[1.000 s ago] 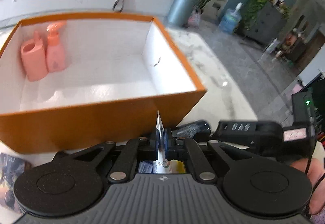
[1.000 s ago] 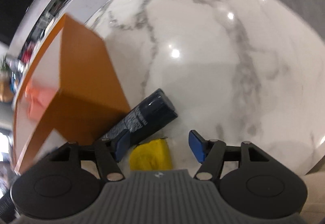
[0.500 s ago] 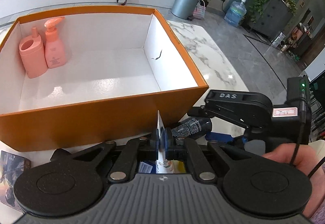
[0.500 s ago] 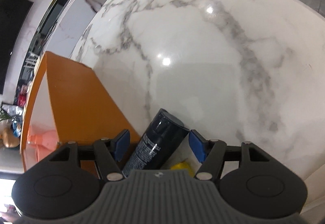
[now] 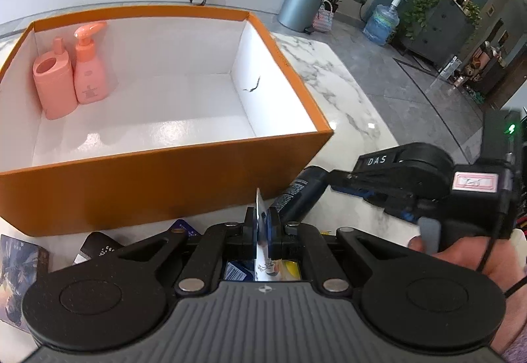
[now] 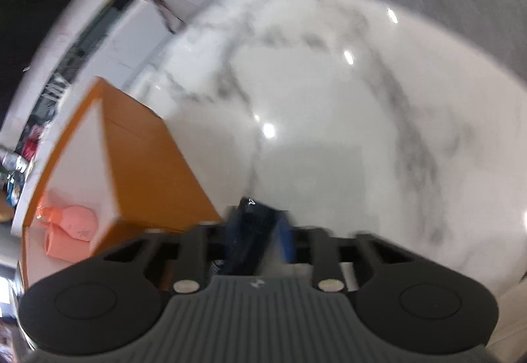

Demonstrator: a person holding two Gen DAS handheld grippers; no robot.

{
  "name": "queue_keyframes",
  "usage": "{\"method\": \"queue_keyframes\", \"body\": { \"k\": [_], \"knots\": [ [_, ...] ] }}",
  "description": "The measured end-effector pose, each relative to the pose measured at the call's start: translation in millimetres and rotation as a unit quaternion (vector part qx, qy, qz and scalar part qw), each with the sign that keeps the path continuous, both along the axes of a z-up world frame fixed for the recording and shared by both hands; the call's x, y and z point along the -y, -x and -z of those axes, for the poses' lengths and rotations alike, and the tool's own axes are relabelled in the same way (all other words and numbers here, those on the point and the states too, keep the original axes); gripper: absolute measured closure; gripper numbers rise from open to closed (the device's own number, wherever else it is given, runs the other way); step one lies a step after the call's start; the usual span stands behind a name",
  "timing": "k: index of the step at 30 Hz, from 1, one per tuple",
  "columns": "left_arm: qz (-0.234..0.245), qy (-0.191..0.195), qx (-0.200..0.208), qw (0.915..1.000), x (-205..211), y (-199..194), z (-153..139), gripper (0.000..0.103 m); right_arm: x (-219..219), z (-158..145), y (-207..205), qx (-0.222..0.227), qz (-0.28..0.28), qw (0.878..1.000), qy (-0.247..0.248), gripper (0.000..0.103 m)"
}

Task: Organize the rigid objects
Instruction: 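Close the right tool on the black spray can and lift it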

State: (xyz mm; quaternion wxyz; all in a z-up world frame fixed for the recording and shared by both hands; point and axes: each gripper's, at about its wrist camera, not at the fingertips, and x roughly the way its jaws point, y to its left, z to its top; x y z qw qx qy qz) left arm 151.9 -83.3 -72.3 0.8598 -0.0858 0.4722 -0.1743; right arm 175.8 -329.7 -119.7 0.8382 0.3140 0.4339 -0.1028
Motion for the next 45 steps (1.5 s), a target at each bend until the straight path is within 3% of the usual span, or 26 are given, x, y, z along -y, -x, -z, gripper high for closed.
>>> {"method": "queue_keyframes", "body": {
  "k": [2,6,9,10,12,18,22,27,33,40,45],
  "knots": [
    [-0.002,0.000,0.001,1.0000,0,2,-1,0.098,-3,-10,1,0.015,-0.024,1.000,0.012,0.103],
    [-0.019,0.001,0.002,0.9998,-10,4,-2,0.098,5,-2,6,0.005,-0.026,0.999,-0.038,0.103],
    [-0.029,0.004,0.009,0.9995,-15,5,-6,0.098,16,9,10,-0.023,-0.001,0.996,-0.080,0.088],
    [-0.030,0.004,0.012,0.9995,-16,5,-7,0.098,19,10,12,-0.029,0.006,0.996,-0.089,0.072],
    [-0.030,0.002,0.016,0.9994,-16,5,-8,0.098,22,16,14,-0.041,0.023,0.992,-0.120,0.053],
    [-0.024,0.002,0.016,0.9996,-15,2,-9,0.098,15,30,4,-0.075,0.034,0.988,-0.128,0.054],
    [-0.019,0.003,0.014,0.9997,-14,1,-6,0.098,4,26,-10,-0.076,0.029,0.992,-0.098,0.054],
    [-0.018,0.006,0.001,0.9998,-15,-1,-2,0.098,-11,21,-20,-0.062,-0.009,0.998,-0.007,0.053],
    [-0.024,0.000,-0.013,0.9996,-14,-6,6,0.098,-11,18,-23,-0.071,-0.041,0.993,0.086,0.053],
    [-0.016,0.003,-0.046,0.9988,-9,-12,22,0.093,-5,19,-20,-0.059,-0.050,0.995,0.068,0.056],
    [-0.007,0.024,-0.036,0.9991,-10,-5,19,0.098,-12,4,-10,-0.027,-0.078,0.994,0.077,0.058]
  ]
}}
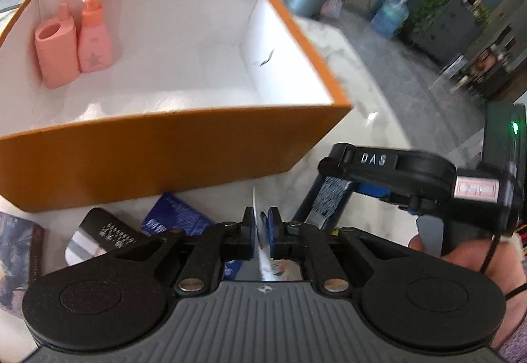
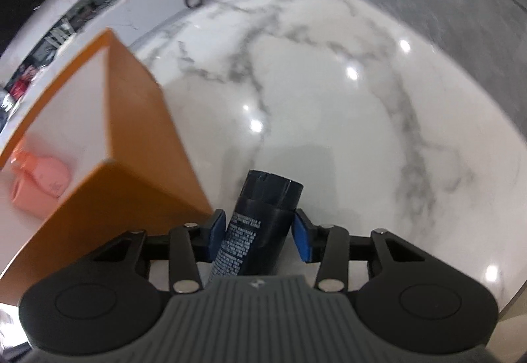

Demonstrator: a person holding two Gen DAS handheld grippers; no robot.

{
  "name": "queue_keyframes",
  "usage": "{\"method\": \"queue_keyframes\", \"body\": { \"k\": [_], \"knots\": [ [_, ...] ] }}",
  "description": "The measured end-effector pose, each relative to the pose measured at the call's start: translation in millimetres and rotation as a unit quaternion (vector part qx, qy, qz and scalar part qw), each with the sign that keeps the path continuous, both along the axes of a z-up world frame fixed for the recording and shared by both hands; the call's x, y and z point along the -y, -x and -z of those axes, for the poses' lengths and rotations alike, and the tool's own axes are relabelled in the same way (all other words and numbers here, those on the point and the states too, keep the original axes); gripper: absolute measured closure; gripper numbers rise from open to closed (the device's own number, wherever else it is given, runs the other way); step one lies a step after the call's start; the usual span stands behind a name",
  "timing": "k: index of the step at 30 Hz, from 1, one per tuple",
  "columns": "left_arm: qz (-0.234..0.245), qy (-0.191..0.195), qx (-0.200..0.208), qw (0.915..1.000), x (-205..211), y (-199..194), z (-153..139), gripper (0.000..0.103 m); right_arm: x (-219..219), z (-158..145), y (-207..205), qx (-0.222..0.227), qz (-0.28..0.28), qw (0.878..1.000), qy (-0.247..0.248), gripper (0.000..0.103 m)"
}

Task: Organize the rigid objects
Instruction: 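Close the right tool on the black spray can and lift it, then carry the spray can into the box with the right tool while the left tool carries the lotion tube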

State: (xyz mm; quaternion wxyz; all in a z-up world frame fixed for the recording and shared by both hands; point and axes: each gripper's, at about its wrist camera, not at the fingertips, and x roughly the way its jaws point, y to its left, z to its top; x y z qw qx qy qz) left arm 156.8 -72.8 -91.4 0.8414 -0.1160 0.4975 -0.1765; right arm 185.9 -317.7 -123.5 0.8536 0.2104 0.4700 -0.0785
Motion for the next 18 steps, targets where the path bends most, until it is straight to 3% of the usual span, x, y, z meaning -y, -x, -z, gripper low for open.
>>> {"method": "queue_keyframes", "body": {
  "k": [7,18],
  "knots": [
    [0.003,-0.004,0.055,0.9985,-6,18,-21,0.099,-10,-36,29,0.083,-0.065,0.994,0.024,0.061],
    [-0.006,0.002,0.119,0.9928,-14,41,-61,0.099,-36,-69,70,0.141,-0.108,0.981,0.080,0.062]
  ]
}}
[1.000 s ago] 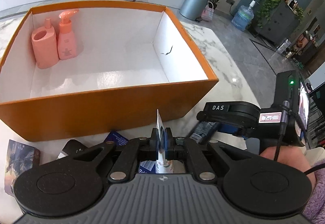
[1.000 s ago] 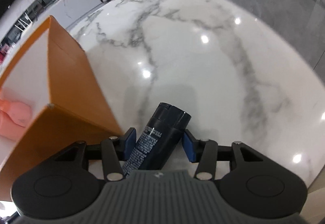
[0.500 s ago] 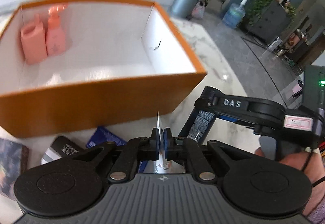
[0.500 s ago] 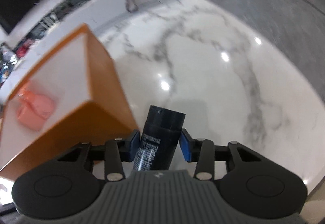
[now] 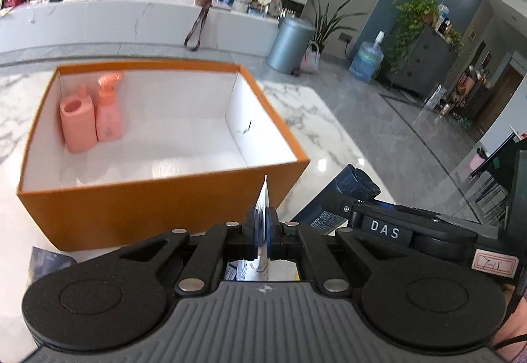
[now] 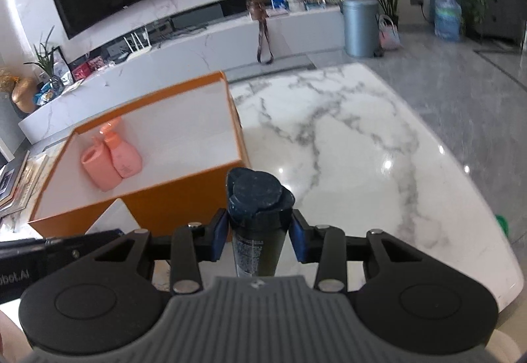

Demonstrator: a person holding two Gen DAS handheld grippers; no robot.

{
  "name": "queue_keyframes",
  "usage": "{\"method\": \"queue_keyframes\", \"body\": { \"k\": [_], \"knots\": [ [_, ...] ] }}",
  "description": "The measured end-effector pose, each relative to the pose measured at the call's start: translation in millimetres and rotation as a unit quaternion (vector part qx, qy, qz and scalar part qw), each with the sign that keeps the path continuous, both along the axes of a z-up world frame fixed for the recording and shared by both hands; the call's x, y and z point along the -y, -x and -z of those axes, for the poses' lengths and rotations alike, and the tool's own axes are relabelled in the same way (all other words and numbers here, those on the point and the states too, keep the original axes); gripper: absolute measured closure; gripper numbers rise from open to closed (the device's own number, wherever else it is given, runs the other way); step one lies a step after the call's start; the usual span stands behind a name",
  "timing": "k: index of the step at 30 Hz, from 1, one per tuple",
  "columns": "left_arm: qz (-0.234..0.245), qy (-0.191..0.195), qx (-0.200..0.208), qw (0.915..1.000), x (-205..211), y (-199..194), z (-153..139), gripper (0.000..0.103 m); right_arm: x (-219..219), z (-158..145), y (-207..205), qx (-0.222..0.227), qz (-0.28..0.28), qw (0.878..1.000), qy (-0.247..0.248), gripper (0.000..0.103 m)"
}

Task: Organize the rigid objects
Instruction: 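Carry the spray can into the box with the right tool while the left tool carries the lotion tube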

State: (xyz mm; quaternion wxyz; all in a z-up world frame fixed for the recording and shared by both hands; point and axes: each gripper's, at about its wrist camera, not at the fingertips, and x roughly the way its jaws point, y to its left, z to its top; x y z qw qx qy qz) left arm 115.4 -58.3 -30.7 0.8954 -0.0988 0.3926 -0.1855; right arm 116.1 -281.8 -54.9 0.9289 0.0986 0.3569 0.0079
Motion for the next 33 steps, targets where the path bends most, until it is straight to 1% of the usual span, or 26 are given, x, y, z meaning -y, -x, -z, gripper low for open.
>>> {"method": "queue_keyframes", "body": {
  "k": [6,9,13,17,20,24,28,33],
  "knots": [
    [-0.008,0.015,0.041,0.9990,-16,9,-35,0.099,-7,-39,14,0.051,-0.016,0.999,0.001,0.062],
    [-0.010,0.016,0.064,0.9978,-25,8,-53,0.099,-12,-60,18,0.081,-0.029,0.996,-0.004,0.062],
    [-0.013,0.008,0.089,0.9959,-39,-1,-72,0.099,-19,-86,15,0.108,-0.050,0.993,-0.026,0.062],
    [-0.013,-0.014,0.107,0.9941,-53,-17,-83,0.099,-31,-101,0,0.120,-0.075,0.989,-0.051,0.062],
    [-0.018,-0.024,0.103,0.9942,-65,-29,-80,0.099,-41,-108,-16,0.122,-0.090,0.986,-0.063,0.062],
    [-0.035,-0.040,0.081,0.9953,-87,-52,-63,0.099,-61,-106,-39,0.113,-0.107,0.985,-0.070,0.062],
    [-0.036,-0.072,0.070,0.9943,-100,-71,-42,0.099,-84,-91,-68,0.087,-0.125,0.985,-0.080,0.062],
    [-0.005,-0.118,0.063,0.9910,-108,-89,-18,0.099,-118,-67,-102,0.054,-0.158,0.984,-0.066,0.062]
  ]
}}
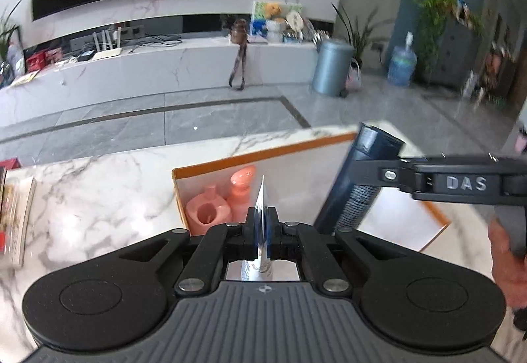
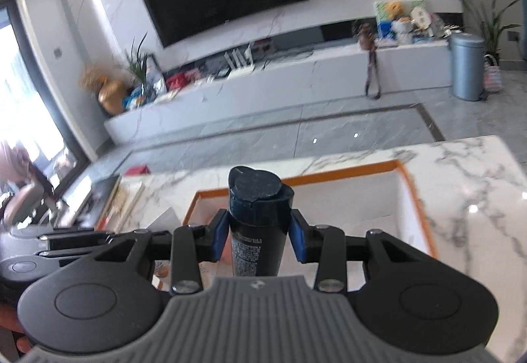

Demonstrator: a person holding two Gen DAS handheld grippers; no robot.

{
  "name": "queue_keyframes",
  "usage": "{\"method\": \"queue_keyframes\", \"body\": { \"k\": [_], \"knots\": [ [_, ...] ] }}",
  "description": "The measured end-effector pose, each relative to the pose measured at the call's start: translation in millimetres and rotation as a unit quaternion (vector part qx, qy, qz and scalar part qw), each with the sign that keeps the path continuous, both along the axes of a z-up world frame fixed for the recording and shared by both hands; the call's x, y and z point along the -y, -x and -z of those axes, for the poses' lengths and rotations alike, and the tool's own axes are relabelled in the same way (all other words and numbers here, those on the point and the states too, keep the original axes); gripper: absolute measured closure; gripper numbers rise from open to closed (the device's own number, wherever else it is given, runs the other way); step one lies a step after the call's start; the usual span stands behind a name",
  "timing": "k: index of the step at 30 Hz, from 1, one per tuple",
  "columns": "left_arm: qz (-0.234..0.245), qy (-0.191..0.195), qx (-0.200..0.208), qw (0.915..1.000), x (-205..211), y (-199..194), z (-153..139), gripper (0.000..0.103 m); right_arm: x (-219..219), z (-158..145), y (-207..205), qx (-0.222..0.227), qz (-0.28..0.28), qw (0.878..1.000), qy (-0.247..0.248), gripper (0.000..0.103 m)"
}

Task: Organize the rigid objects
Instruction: 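Carry the spray can into the box with the right tool while the left tool carries the lotion tube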

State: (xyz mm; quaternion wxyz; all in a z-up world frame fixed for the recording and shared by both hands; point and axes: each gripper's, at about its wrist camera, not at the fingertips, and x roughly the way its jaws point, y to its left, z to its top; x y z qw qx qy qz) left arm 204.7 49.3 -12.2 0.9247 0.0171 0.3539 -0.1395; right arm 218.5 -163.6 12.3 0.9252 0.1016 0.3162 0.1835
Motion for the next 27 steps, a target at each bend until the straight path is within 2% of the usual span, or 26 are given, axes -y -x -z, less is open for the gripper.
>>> {"method": "queue_keyframes", "body": {
  "k": [5,13,18,22,27],
  "knots": [
    [0.046,-0.041,-0.003,0.9981,0,-18,16,0.099,-20,23,-31,-0.012,-0.033,0.999,0.018,0.063],
    [0.093,-0.075,-0.020,0.9926,-6,-39,38,0.099,-40,49,-76,-0.026,-0.086,0.995,0.051,0.063],
    [0.080,-0.082,-0.036,0.9927,-12,-47,47,0.099,-49,60,-87,-0.028,-0.104,0.992,0.064,0.063],
    [0.050,-0.090,-0.036,0.9941,-11,-47,50,0.099,-52,68,-89,-0.027,-0.117,0.990,0.068,0.063],
    [0.026,-0.080,-0.054,0.9950,-14,-48,50,0.098,-55,73,-89,-0.032,-0.129,0.989,0.069,0.063]
  ]
}}
